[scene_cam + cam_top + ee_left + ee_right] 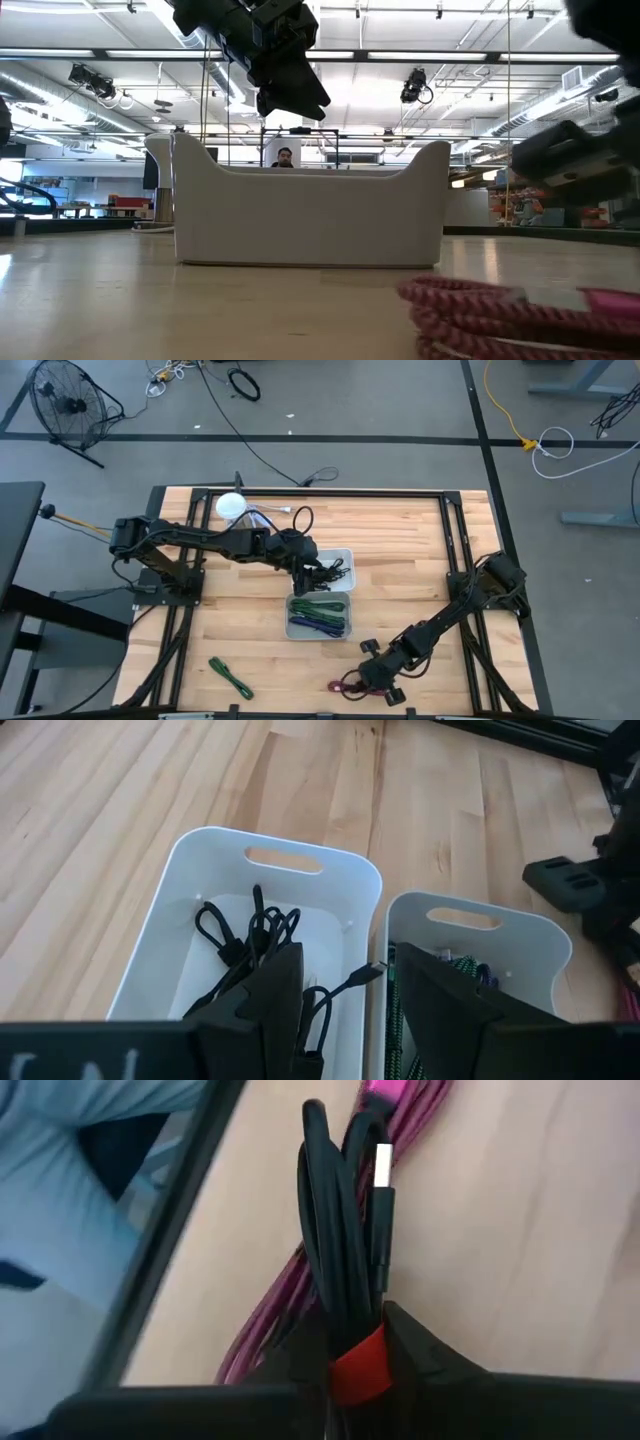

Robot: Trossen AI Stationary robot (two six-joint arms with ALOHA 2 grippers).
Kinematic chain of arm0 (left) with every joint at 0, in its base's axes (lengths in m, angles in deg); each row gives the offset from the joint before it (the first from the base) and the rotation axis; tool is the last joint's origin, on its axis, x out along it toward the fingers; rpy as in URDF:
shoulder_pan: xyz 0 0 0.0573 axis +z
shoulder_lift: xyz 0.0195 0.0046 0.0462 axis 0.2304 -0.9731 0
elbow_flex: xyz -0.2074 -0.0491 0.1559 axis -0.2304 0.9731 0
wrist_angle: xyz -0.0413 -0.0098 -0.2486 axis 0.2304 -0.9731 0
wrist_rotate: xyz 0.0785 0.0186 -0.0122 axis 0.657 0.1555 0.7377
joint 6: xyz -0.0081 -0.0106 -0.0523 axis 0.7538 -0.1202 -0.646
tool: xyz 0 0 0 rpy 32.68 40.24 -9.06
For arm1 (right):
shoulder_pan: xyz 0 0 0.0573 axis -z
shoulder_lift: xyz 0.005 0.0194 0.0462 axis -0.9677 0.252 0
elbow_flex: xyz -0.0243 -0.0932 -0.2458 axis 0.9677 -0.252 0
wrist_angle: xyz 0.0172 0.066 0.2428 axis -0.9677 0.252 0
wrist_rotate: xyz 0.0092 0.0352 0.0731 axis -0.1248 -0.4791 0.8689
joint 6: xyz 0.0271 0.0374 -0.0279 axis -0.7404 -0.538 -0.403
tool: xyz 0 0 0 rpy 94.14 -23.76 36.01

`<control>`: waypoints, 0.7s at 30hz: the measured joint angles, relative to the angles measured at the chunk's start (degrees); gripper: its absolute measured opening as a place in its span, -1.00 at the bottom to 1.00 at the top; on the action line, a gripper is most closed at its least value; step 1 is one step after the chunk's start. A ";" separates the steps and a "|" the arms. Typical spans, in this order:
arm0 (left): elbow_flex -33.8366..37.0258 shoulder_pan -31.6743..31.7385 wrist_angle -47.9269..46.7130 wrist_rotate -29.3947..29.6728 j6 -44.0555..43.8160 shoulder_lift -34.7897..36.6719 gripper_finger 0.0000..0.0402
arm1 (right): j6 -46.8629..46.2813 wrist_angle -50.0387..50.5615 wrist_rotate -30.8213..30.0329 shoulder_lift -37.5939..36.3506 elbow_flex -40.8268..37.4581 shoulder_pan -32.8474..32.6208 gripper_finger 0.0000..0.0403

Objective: Pick & Place USB Port
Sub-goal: Put the black charger cable into the white container

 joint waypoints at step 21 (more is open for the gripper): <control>0.00 0.00 0.14 0.03 0.00 0.00 -0.17 | 4.85 10.27 -24.83 -26.45 1.72 0.51 -0.77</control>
